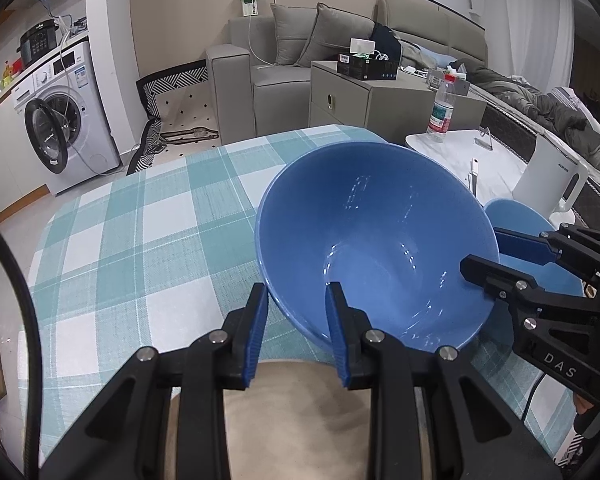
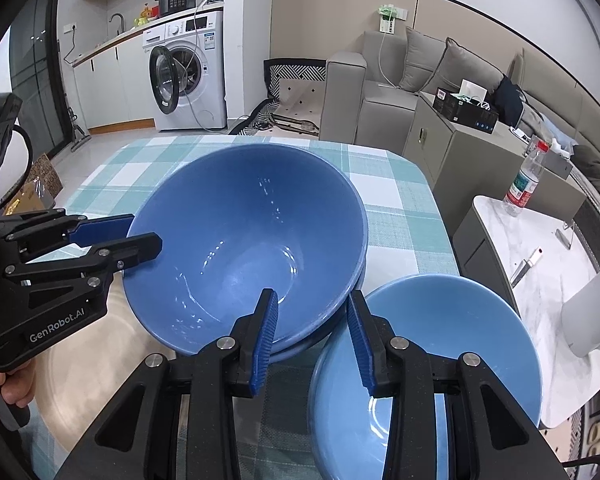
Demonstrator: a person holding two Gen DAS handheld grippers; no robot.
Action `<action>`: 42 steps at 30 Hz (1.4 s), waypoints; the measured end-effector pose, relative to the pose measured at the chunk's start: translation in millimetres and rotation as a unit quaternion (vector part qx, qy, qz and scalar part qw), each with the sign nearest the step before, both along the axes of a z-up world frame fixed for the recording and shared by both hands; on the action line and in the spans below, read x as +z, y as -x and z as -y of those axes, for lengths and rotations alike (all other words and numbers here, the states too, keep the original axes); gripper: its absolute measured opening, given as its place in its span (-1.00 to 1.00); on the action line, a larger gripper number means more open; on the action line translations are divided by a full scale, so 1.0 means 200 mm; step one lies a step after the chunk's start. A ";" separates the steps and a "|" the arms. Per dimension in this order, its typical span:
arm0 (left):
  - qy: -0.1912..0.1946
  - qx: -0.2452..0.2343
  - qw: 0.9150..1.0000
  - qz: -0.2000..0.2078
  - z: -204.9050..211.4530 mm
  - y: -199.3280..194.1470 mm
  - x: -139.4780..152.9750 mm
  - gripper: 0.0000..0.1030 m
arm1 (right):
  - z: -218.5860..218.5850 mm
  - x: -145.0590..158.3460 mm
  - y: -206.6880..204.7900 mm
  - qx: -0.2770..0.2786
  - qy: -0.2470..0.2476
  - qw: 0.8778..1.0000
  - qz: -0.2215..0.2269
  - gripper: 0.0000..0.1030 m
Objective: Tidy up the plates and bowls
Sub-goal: 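Open the left gripper while the right gripper opens, releasing the dark blue bowl, then move both tools to the light blue bowl and close them on its rim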
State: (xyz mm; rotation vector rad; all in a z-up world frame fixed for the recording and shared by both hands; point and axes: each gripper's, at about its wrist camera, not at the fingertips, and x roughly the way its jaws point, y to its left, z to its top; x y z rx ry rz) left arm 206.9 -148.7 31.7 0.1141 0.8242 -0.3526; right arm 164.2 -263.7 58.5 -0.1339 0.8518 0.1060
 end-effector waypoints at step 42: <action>0.037 -0.001 0.998 0.043 0.00 0.20 0.19 1.00 | 0.22 0.23 0.37 -0.019 -0.068 0.994 0.081 0.99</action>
